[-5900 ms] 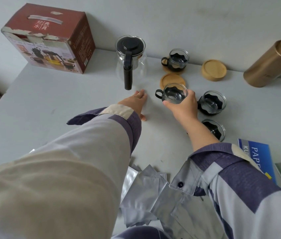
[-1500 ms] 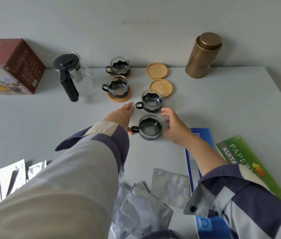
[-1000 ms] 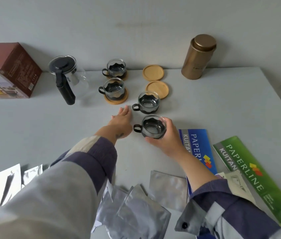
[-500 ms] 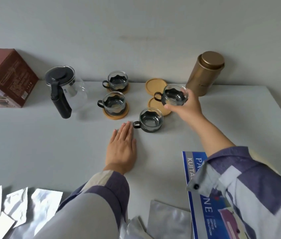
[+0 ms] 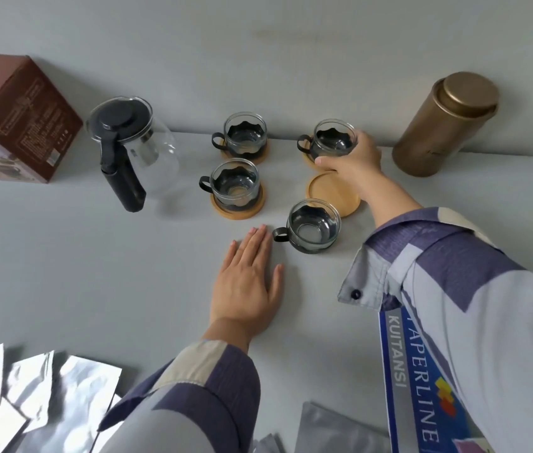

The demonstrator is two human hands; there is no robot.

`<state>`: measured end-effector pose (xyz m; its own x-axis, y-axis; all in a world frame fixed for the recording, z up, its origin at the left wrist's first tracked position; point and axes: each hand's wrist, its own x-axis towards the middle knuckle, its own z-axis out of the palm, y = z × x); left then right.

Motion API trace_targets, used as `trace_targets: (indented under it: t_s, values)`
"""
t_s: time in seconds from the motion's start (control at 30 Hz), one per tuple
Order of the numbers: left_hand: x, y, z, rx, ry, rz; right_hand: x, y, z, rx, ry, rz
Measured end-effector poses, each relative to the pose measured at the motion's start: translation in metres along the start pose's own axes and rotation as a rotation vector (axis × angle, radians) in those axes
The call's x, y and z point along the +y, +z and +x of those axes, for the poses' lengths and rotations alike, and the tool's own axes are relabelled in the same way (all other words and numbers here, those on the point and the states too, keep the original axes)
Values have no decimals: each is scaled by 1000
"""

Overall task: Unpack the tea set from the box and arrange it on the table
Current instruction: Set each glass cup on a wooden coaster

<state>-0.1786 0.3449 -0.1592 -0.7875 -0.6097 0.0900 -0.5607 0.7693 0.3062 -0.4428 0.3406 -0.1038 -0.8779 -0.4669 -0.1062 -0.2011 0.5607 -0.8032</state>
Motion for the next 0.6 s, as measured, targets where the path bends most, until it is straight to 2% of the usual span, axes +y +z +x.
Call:
trace_targets:
  t_s: [0.27, 0.4, 0.6]
  values:
    - [0, -2, 0, 10, -5, -8, 11, -2, -3, -63, 28, 65]
    - [-1, -4, 0, 7, -9, -5, 19, -14, -41, -1, 26, 173]
    - [4, -4, -3, 20, -8, -1, 41, -14, -116, -53, -58, 320]
